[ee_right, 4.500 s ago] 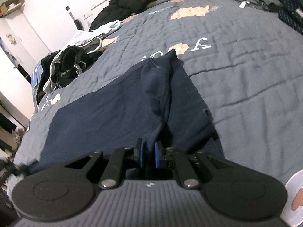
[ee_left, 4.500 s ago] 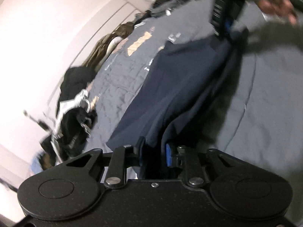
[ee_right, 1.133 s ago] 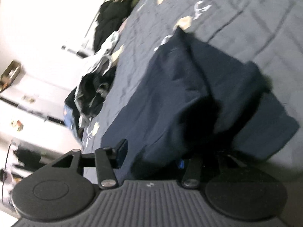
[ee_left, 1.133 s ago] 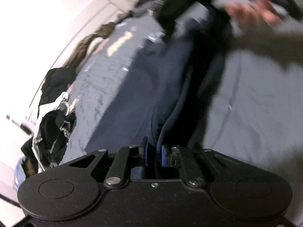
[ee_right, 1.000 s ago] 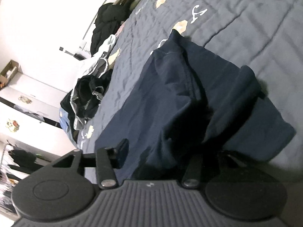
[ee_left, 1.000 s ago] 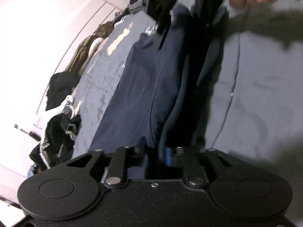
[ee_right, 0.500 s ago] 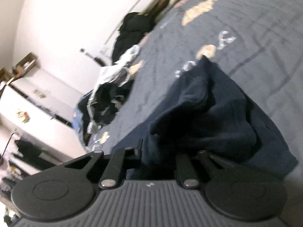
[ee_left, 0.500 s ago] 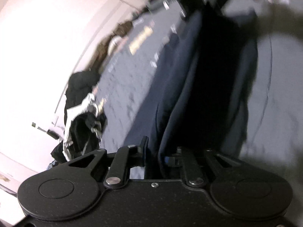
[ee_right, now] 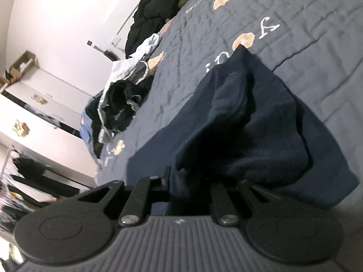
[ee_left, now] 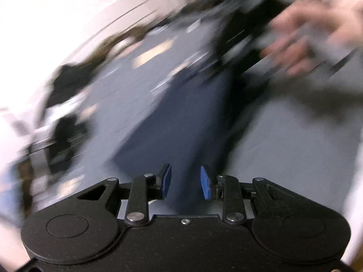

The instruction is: Fold clothes

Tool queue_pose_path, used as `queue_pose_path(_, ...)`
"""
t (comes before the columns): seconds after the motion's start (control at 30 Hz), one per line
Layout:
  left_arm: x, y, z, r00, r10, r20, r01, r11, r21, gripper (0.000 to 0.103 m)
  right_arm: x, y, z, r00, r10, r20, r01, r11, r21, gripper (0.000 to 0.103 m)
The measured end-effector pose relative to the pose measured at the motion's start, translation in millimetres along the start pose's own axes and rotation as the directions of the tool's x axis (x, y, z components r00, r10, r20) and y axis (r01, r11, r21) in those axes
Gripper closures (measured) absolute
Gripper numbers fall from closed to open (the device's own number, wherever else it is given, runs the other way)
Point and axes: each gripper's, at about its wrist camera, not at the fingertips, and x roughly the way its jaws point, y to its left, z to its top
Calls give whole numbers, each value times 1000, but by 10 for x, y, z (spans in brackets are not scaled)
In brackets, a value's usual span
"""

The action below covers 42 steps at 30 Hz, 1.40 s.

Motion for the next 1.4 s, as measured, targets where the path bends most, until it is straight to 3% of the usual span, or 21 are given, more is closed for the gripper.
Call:
queue_pose_path(0.13, 437, -157, 177, 977, -200, 71, 209, 966, -152, 74, -25, -4, 23, 1000, 22, -2, -22, 999, 40, 89)
queue_pose_path(0.2, 659, -111, 181, 972, -229, 60, 236, 954, -185, 74, -31, -8, 25, 1000, 22, -2, -22, 999, 44, 89)
queue_pose_path(0.33, 958, 45, 75, 997, -81, -7, 79, 980, -183, 74, -26, -36, 31, 1000, 21, -2, -21, 998, 51, 89)
queue_pose_path(0.4, 980, 105, 14, 1000, -1, -21, -2, 988, -155, 73, -17, -36, 35, 1000, 22, -3, -22, 999, 42, 89)
queue_pose_path(0.53, 913, 103, -34, 996, 85, -39, -85, 996, 15, 71, 4, -24, 38, 1000, -3, -19, 3, 1000, -2, 89)
queue_pose_path(0.63, 883, 97, -79, 990, 132, -51, -123, 981, 153, 71, 20, -14, 39, 999, -33, -35, 31, 999, -44, 89)
queue_pose_path(0.77, 975, -209, -215, 977, 209, -50, -181, 925, 335, 69, 32, 74, 19, 992, -104, -73, 92, 983, -161, 87)
queue_pose_path(0.83, 1008, -248, -232, 975, 213, -63, -175, 913, 369, 68, 8, 175, -15, 981, -159, -109, 127, 958, -257, 84)
queue_pose_path(0.9, 984, -216, -219, 977, 194, -92, -148, 919, 366, 67, -75, 240, -45, 976, -174, -132, 126, 941, -314, 79)
queue_pose_path(1.03, 962, -172, -272, 980, 178, -86, -140, 932, 335, 67, -394, 281, -89, 981, -121, -151, 54, 921, -385, 74)
queue_pose_path(1.17, 942, -61, -222, 987, 129, -93, -102, 962, 254, 96, -550, 288, -193, 981, -68, -180, -17, 901, -434, 73)
queue_pose_path(1.3, 864, 16, -174, 990, 87, -107, -67, 981, 184, 99, -362, 157, -300, 972, -85, -218, -11, 913, -407, 71)
queue_pose_path(1.4, 834, 49, -170, 988, 71, -140, -50, 988, 146, 97, -212, 29, -310, 974, -130, -186, 54, 929, -365, 71)
